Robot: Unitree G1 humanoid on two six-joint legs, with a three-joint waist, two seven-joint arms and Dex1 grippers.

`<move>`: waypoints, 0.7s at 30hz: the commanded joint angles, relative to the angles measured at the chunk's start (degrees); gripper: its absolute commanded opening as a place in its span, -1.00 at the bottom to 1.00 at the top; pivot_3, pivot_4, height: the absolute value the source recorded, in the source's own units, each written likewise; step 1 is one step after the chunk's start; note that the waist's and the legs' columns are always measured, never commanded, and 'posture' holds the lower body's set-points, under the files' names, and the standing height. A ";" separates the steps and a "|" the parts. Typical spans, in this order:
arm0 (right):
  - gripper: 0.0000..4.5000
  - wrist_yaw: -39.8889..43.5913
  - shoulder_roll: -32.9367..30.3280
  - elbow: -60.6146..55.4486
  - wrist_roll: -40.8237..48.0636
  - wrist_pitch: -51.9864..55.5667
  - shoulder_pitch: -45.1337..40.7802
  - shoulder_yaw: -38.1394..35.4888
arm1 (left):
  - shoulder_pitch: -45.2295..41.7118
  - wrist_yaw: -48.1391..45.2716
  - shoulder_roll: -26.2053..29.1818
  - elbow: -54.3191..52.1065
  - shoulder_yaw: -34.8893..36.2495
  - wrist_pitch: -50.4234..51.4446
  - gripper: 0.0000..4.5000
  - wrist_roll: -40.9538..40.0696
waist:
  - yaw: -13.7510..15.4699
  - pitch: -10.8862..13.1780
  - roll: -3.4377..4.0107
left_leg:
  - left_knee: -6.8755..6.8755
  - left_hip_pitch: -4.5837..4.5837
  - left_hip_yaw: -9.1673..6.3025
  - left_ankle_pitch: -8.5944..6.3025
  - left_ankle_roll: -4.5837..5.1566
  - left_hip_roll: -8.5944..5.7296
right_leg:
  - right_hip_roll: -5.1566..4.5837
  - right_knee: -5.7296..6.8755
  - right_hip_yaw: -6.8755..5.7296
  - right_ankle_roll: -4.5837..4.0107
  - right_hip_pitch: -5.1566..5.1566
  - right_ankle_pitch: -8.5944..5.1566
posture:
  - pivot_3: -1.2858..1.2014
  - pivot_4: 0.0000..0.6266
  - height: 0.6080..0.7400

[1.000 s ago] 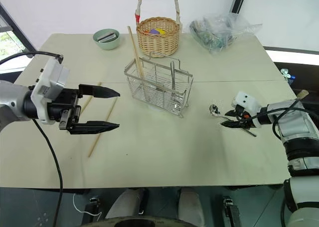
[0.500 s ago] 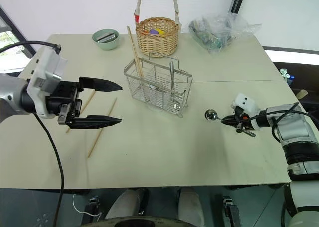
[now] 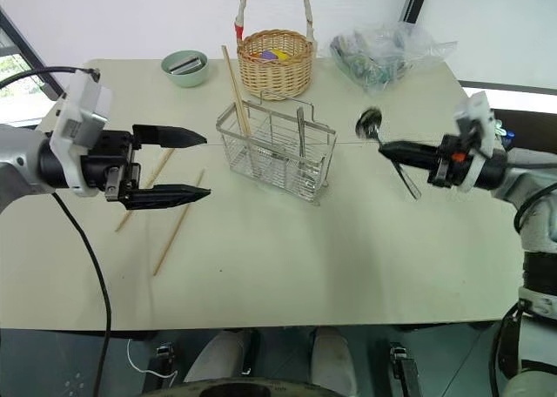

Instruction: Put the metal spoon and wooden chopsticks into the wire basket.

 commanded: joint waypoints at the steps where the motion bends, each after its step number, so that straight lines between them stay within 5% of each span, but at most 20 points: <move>1: -0.99 -8.28 5.08 -3.47 4.09 1.90 -8.74 -0.64 | -2.47 -0.72 0.73 1.06 1.50 -2.05 1.00 1.38 | -0.25 0.01 -0.02 | 0.00 0.00 0.00 0.00 0.00 0.02 | -0.01 0.00 0.01 -0.04 -0.01 0.01 | 0.03 -0.52 0.05; 11: -0.99 -26.38 26.38 -1.09 -3.22 -5.80 -18.74 8.83 | -3.37 -0.68 -0.71 1.82 1.15 -3.17 1.00 3.27 | -0.96 -0.03 -0.08 | -0.08 -0.06 -0.11 0.06 -0.10 -0.06 | 0.02 0.05 0.00 0.13 -0.16 0.16 | 0.03 -0.52 0.05; 20: -0.99 -29.27 32.15 8.58 -8.19 -11.72 -17.34 11.66 | -1.66 1.16 -0.26 0.56 3.84 -2.70 1.00 2.84 | -1.20 -0.05 -0.10 | -0.09 -0.01 -0.13 0.05 -0.08 -0.09 | 0.06 0.11 0.00 0.19 -0.22 0.20 | 0.03 -0.52 0.05; 21: -0.85 -29.24 32.22 9.19 -8.33 -11.91 -17.12 11.57 | -1.56 1.36 -0.16 0.45 4.12 -2.62 1.00 2.70 | -1.20 -0.04 -0.10 | -0.08 -0.01 -0.13 0.05 -0.08 -0.08 | 0.07 0.15 0.00 0.19 -0.22 0.20 | 0.03 -0.52 0.05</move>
